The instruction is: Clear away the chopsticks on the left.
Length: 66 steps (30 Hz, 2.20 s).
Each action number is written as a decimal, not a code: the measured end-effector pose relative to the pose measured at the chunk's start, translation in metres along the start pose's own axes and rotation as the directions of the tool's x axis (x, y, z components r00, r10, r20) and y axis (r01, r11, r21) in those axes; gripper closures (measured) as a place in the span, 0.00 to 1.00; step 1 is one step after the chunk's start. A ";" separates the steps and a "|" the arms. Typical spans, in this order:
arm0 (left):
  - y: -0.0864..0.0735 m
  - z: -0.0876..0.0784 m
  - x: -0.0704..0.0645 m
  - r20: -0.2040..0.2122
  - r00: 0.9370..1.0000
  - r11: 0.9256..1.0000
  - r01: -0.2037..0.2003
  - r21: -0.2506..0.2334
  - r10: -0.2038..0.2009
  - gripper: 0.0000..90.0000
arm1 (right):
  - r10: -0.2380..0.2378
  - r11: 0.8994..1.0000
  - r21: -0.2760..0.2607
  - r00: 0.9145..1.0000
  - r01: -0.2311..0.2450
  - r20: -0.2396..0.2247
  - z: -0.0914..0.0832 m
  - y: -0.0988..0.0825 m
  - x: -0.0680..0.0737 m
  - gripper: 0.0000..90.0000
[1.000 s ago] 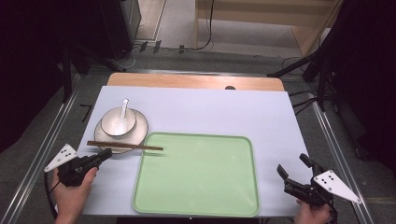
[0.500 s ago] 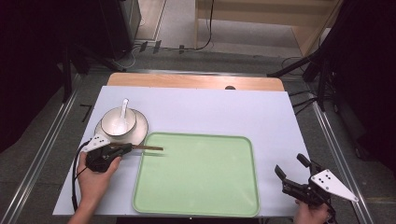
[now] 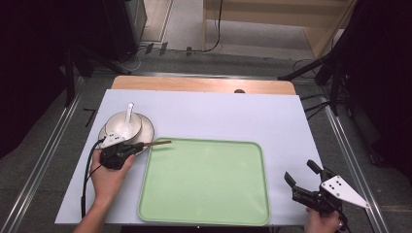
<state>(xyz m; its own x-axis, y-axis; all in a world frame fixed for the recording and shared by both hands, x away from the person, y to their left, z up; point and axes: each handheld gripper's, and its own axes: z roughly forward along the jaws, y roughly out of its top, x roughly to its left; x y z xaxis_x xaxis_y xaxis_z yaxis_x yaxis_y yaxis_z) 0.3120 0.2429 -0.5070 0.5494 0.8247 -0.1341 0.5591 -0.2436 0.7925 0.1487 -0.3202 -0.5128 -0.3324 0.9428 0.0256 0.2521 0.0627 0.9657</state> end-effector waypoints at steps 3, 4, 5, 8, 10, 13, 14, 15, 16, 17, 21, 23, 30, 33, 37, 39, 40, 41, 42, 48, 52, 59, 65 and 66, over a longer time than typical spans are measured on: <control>0.003 0.005 -0.001 -0.023 1.000 1.000 -0.006 0.014 0.006 1.00 | -0.004 1.000 0.000 1.000 0.004 -0.003 0.000 0.000 0.000 0.14; 0.003 0.005 -0.001 -0.023 1.000 1.000 -0.006 0.014 0.006 1.00 | -0.004 1.000 0.000 1.000 0.004 -0.003 0.000 0.000 0.000 0.14; 0.005 0.006 -0.002 -0.039 0.999 1.000 -0.013 0.018 0.014 1.00 | -0.004 1.000 0.001 1.000 0.004 -0.007 0.000 0.000 0.000 0.14; 0.009 0.011 -0.004 -0.067 0.998 1.000 -0.008 0.022 0.009 1.00 | -0.006 1.000 0.006 1.000 0.006 -0.017 0.001 -0.001 0.000 0.14; 0.010 0.016 -0.005 -0.089 0.996 0.999 -0.007 0.036 0.010 1.00 | -0.005 1.000 0.010 1.000 0.006 -0.022 0.001 -0.001 0.001 0.14; 0.010 0.017 -0.006 -0.084 0.996 0.999 0.004 0.040 -0.001 0.99 | -0.008 1.000 0.010 1.000 0.009 -0.026 0.001 -0.001 0.001 0.14; 0.011 0.015 -0.005 -0.072 0.997 0.999 0.010 0.034 -0.008 0.98 | -0.007 1.000 0.011 1.000 0.008 -0.027 0.001 -0.001 0.001 0.14; 0.011 0.015 -0.005 -0.072 0.997 0.999 0.010 0.034 -0.008 0.96 | -0.007 1.000 0.012 1.000 0.008 -0.028 0.001 -0.001 0.001 0.14; 0.011 0.007 -0.003 -0.043 0.999 1.000 0.019 0.020 -0.018 0.93 | -0.009 1.000 0.011 1.000 0.009 -0.030 0.001 -0.001 0.001 0.14; 0.011 0.007 -0.003 -0.043 0.999 1.000 0.019 0.020 -0.018 0.90 | -0.009 1.000 0.011 1.000 0.009 -0.030 0.001 -0.001 0.001 0.14; 0.009 -0.012 0.007 0.016 0.999 0.999 0.034 0.006 -0.034 0.84 | -0.006 1.000 0.009 1.000 0.006 -0.030 0.000 -0.001 0.000 0.14; 0.008 -0.030 0.017 0.109 0.993 0.999 0.039 -0.005 -0.038 0.83 | -0.006 1.000 0.009 0.999 0.006 -0.032 0.000 -0.001 -0.001 0.14; 0.003 -0.049 0.031 0.096 0.995 0.999 -0.019 0.035 0.016 0.84 | -0.009 1.000 0.005 0.999 0.010 -0.043 0.000 -0.001 -0.001 0.14; 0.001 -0.051 0.037 0.081 0.997 0.998 -0.023 0.053 0.018 0.86 | -0.008 1.000 0.007 0.999 0.008 -0.044 0.001 -0.001 0.000 0.14; 0.000 -0.053 0.041 0.064 0.998 0.997 -0.025 0.067 0.021 0.88 | -0.010 1.000 0.008 0.999 0.010 -0.044 0.001 -0.001 -0.001 0.14; -0.001 -0.051 0.041 0.049 0.998 0.996 -0.037 0.078 0.033 0.88 | -0.009 1.000 0.007 0.999 0.009 -0.043 0.001 -0.001 -0.001 0.14; -0.001 -0.051 0.041 0.048 0.998 0.996 -0.040 0.084 0.036 0.88 | -0.007 1.000 0.009 0.999 0.007 -0.042 0.001 -0.001 -0.001 0.14; -0.002 -0.050 0.040 0.043 0.998 0.995 -0.042 0.086 0.038 0.88 | -0.007 1.000 0.009 0.999 0.007 -0.042 0.001 -0.001 -0.001 0.14; -0.002 -0.049 0.040 0.045 0.998 0.995 -0.044 0.093 0.040 0.88 | -0.006 1.000 0.008 0.999 0.006 -0.043 0.000 -0.001 -0.001 0.14; -0.002 -0.048 0.039 0.044 0.998 0.994 -0.049 0.096 0.045 0.87 | -0.002 1.000 0.009 0.999 0.003 -0.048 0.000 -0.002 -0.002 0.14; -0.002 -0.049 0.040 0.037 0.998 0.994 -0.045 0.098 0.042 0.86 | 0.002 1.000 0.011 0.999 -0.002 -0.048 0.000 -0.002 -0.002 0.14; -0.005 -0.040 0.034 0.015 0.996 0.984 -0.087 0.155 0.086 0.86 | 0.002 1.000 0.011 0.999 -0.001 -0.049 0.000 -0.002 -0.003 0.14; -0.005 -0.036 0.031 0.019 0.995 0.980 -0.102 0.169 0.100 0.88 | 0.004 1.000 0.012 0.999 -0.004 -0.050 0.001 -0.003 -0.003 0.14; -0.005 -0.036 0.031 0.021 0.995 0.981 -0.101 0.168 0.099 0.88 | 0.005 1.000 0.012 0.999 -0.004 -0.050 0.001 -0.003 -0.003 0.14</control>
<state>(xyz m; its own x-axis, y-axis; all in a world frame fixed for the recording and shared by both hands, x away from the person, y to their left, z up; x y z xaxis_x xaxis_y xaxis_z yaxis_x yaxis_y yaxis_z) 0.3043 0.2879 -0.4939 0.6152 0.7855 -0.0678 0.5972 -0.4081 0.6905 0.1497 -0.3231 -0.5156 -0.3765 0.9254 0.0433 0.2647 0.0627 0.9623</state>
